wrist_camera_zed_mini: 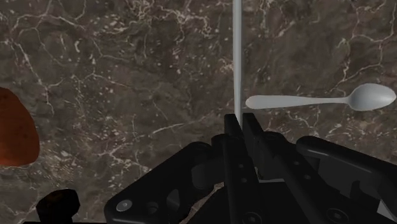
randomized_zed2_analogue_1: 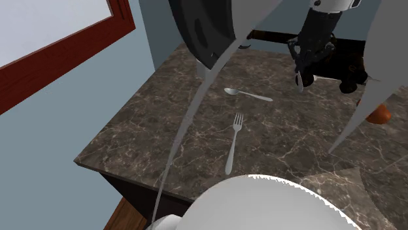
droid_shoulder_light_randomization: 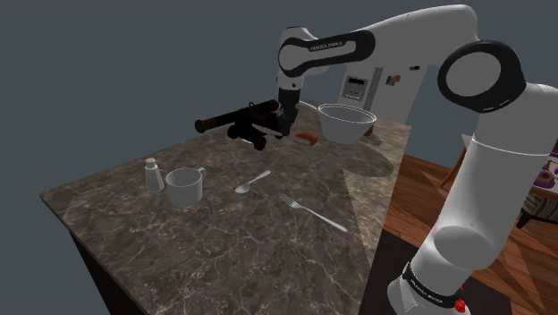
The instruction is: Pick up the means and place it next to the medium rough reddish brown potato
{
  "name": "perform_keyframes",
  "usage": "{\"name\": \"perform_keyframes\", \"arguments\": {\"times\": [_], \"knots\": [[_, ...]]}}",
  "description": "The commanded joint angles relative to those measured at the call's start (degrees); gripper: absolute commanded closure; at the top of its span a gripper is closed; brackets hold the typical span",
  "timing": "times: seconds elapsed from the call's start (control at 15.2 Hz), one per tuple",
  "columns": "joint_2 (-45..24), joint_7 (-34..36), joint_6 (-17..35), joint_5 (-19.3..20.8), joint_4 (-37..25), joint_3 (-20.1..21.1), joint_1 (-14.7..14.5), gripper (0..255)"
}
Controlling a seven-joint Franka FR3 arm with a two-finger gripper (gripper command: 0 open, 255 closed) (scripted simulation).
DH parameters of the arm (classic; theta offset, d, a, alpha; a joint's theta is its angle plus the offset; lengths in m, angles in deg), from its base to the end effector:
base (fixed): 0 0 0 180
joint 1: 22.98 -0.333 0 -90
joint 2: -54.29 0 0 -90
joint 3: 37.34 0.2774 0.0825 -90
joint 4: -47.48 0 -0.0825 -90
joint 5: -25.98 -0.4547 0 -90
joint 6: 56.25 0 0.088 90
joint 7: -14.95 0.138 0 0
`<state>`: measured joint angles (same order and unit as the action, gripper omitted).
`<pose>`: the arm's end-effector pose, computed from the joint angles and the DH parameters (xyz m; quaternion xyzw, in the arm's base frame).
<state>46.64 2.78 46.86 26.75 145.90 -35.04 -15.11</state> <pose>0.6559 -0.0661 0.4081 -0.9979 -0.0591 0.0261 0.0002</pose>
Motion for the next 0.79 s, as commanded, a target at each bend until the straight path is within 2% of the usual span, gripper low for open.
{"name": "perform_keyframes", "arguments": {"times": [0.0,0.33,0.59,0.73], "knots": [[-2.87,-2.13,-0.90,0.08,-3.80,-0.93,1.17,255],[-12.33,-6.47,-4.76,-0.06,-17.17,-2.57,3.82,255],[-21.57,-9.54,-9.56,-0.39,-31.26,-3.45,6.04,255],[-21.33,-9.52,-7.88,-0.37,-29.34,-3.43,6.05,255]]}}
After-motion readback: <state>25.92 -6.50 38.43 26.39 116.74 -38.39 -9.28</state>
